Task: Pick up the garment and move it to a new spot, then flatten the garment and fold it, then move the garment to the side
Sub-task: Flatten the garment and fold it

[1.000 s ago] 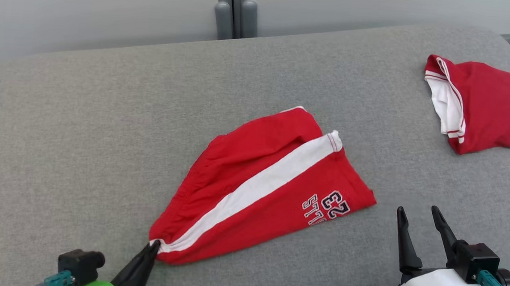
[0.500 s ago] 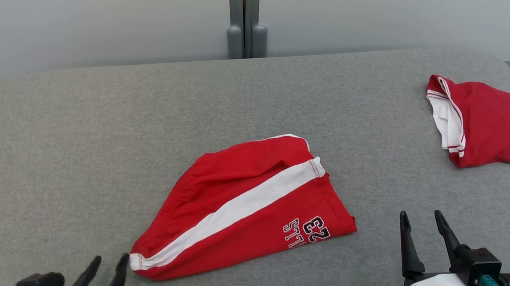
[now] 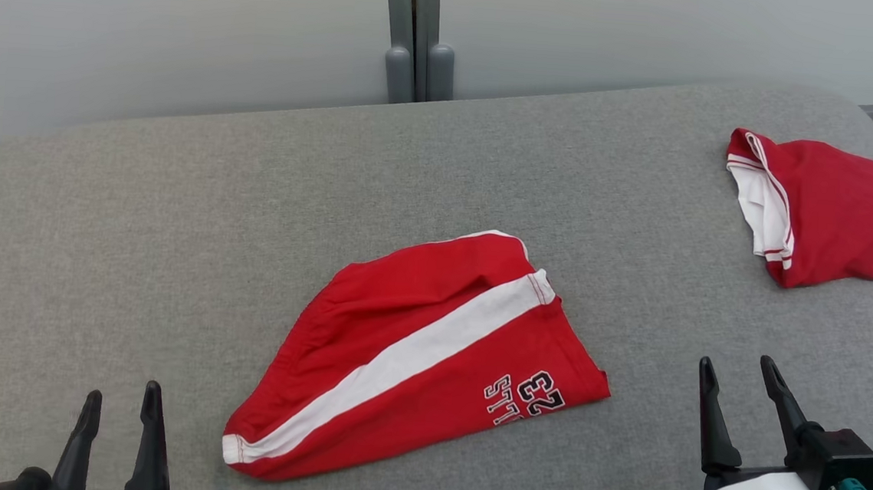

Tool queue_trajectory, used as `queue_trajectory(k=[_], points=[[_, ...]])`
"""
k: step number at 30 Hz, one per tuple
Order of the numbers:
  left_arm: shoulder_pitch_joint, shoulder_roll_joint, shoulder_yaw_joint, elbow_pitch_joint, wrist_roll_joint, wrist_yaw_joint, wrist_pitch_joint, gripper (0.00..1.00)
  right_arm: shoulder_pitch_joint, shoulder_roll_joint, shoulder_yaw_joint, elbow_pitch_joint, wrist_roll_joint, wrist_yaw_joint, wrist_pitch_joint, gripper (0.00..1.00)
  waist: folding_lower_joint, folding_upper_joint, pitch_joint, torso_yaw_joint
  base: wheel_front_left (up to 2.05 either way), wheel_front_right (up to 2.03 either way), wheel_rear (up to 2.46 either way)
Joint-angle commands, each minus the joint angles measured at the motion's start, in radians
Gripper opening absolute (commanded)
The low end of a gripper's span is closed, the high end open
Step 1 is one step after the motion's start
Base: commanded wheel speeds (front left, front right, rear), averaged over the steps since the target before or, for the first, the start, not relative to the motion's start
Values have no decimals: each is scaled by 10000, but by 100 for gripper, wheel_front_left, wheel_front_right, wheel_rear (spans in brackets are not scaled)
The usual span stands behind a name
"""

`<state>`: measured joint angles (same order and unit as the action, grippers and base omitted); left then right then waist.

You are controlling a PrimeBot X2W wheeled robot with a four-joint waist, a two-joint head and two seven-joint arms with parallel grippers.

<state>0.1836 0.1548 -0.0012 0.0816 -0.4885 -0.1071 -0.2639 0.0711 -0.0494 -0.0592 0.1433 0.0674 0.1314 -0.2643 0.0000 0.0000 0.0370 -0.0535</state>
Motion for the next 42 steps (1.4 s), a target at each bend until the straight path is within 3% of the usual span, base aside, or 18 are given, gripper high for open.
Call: queue_trajectory(k=[1, 5, 8, 16, 24, 33, 42], points=[[159, -219, 255, -133, 325, -95, -1, 100, 10, -22, -8, -75, -29, -16, 3, 100, 0, 0, 21, 62, 0, 0, 0], [73, -708, 726, -375, 1035, -220, 1, 100, -94, -22, 66, -148, -68, -16, 3, 100, 0, 0, 72, 107, 0, 0, 0], [-149, -878, 556, -294, 1318, -245, -1, 100, -162, -22, 111, -171, -79, -16, 3, 100, 0, 0, 112, 104, 0, 0, 0], [-1765, -589, -2487, 634, 1277, -256, -1, 100, -457, -22, 350, -217, -182, -16, 3, 100, 0, 0, 517, -86, 0, 0, 0], [-4848, -442, -5561, 2550, 300, -250, 61, 100, -1057, -25, 733, -267, 54, -16, 3, 100, 0, 0, 1360, -951, 0, 0, 0], [-7170, -88, -7399, 4723, -774, -250, 703, 100, -1256, -18, 789, -291, 377, -16, 4, 100, 0, 0, 2086, -1993, 0, 0, 0], [-8225, 220, -8288, 6028, -1215, -250, 810, 100, -1218, -18, 700, -238, 578, -16, 4, 100, 0, 0, 2148, -2318, 0, 0, 0]])
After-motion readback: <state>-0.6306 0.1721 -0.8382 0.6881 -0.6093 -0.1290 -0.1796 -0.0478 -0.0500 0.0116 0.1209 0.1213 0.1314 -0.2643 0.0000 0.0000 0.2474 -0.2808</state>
